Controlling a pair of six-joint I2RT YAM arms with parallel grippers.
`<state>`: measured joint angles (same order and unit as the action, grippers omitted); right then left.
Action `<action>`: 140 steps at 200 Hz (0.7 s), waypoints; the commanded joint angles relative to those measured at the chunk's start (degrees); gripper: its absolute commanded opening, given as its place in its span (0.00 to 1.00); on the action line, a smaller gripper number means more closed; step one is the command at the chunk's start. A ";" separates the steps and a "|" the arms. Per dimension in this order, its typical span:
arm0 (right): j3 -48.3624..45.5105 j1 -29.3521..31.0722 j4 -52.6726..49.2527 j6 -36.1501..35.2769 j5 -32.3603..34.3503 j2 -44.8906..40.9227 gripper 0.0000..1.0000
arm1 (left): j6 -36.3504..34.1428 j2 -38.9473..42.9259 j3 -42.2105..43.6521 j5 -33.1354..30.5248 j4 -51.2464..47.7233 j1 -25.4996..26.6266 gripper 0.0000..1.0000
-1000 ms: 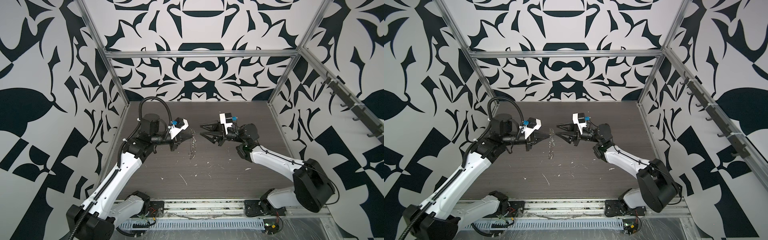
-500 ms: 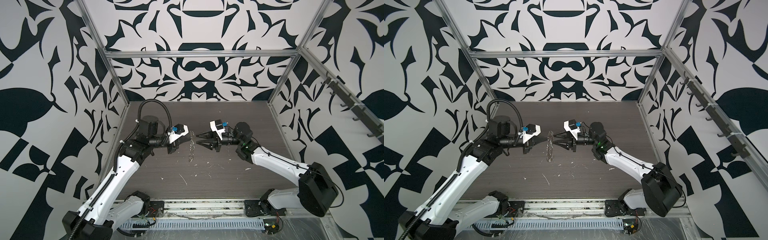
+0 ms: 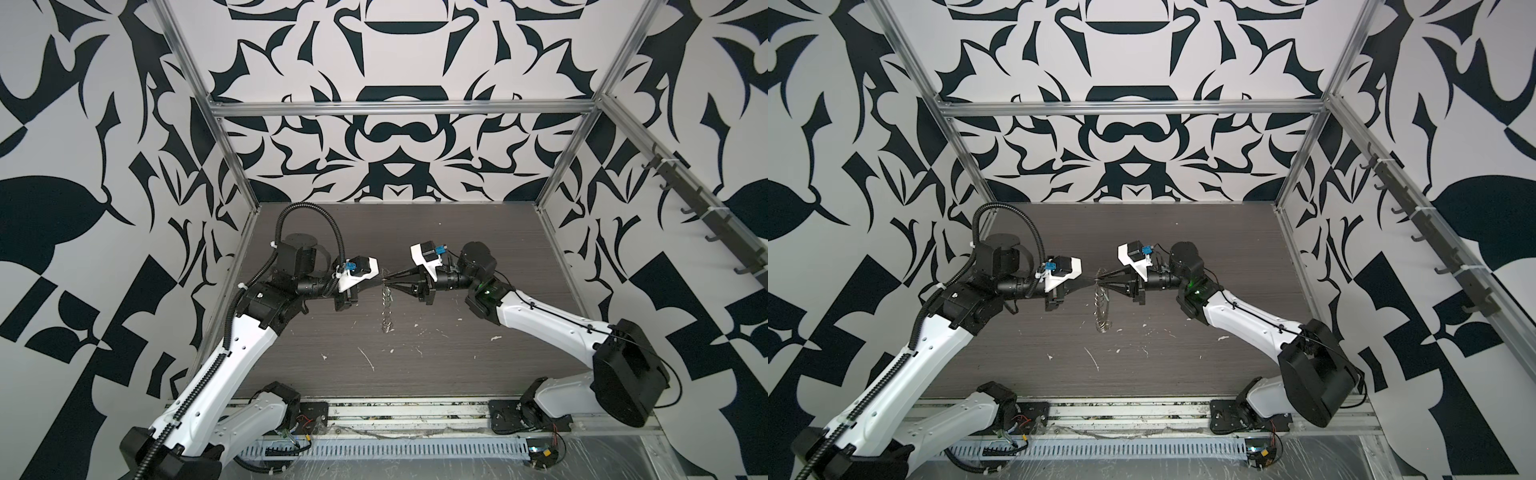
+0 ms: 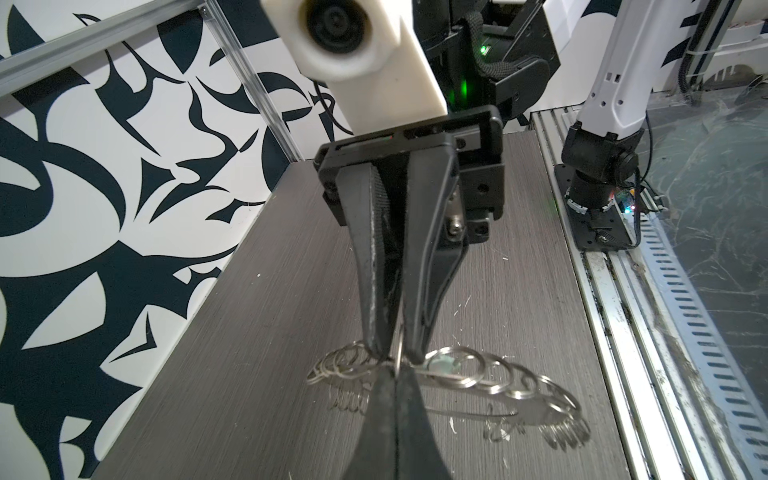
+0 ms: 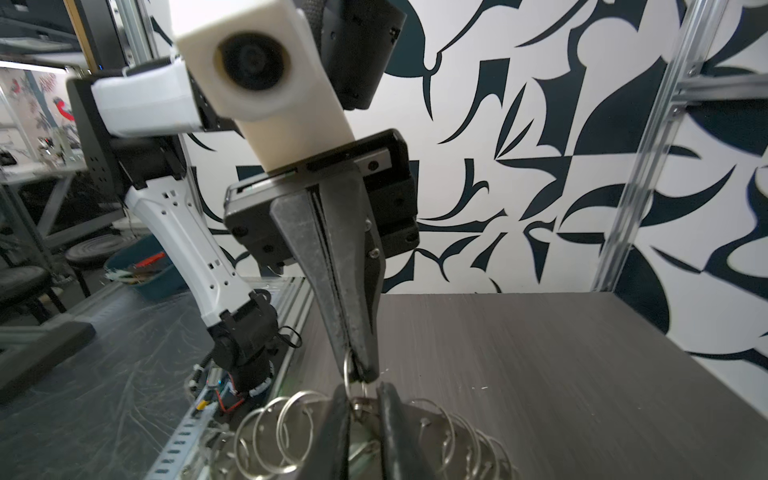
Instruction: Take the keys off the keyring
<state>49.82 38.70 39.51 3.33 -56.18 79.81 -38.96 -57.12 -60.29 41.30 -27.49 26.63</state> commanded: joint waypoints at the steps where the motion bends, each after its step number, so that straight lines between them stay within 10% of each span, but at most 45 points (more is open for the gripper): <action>1: 2.64 0.40 0.13 -0.84 -0.43 -0.60 0.00 | -1.02 0.37 -1.49 1.42 -0.46 0.13 0.00; 40: 1.22 0.39 4.78 0.26 0.40 -1.42 0.00 | 4.66 0.50 -1.39 0.21 1.01 -0.04 0.32; 140: -2.62 -0.46 31.92 15.86 3.53 2.58 0.00 | 21.65 1.37 2.49 8.84 16.41 -4.58 0.27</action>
<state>46.52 38.37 61.45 15.38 -53.89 83.09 -21.41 -55.57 -57.58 46.41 -14.20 22.52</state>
